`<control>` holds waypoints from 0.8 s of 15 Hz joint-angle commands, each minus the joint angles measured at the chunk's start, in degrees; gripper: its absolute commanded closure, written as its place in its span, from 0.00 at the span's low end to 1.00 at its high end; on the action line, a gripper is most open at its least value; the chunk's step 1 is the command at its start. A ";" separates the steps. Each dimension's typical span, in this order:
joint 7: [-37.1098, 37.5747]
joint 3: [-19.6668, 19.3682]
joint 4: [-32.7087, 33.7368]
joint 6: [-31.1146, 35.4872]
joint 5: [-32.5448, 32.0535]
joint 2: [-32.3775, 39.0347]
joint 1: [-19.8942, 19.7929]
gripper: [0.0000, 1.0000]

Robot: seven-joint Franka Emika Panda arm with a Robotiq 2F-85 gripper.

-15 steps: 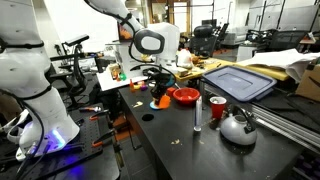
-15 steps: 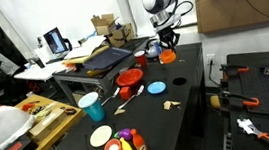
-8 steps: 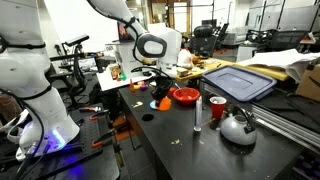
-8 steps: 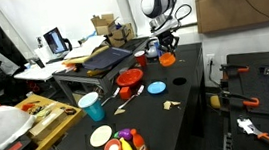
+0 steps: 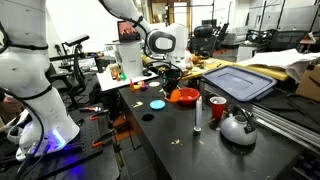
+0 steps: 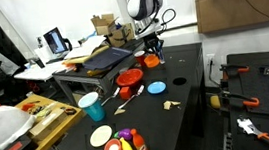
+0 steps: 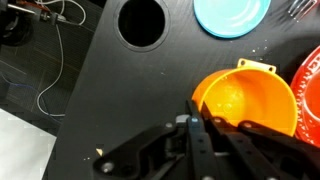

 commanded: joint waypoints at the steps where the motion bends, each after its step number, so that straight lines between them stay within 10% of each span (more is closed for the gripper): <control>1: 2.67 -0.18 6.34 -2.68 2.43 4.72 -0.26 0.99; 6: 4.44 -1.57 11.64 -3.79 3.16 9.35 -1.10 0.99; 7: 4.47 -1.75 12.19 -4.24 2.67 9.77 -1.12 0.71; 12: 0.51 -0.07 0.72 1.00 -3.39 -0.29 4.49 0.42</control>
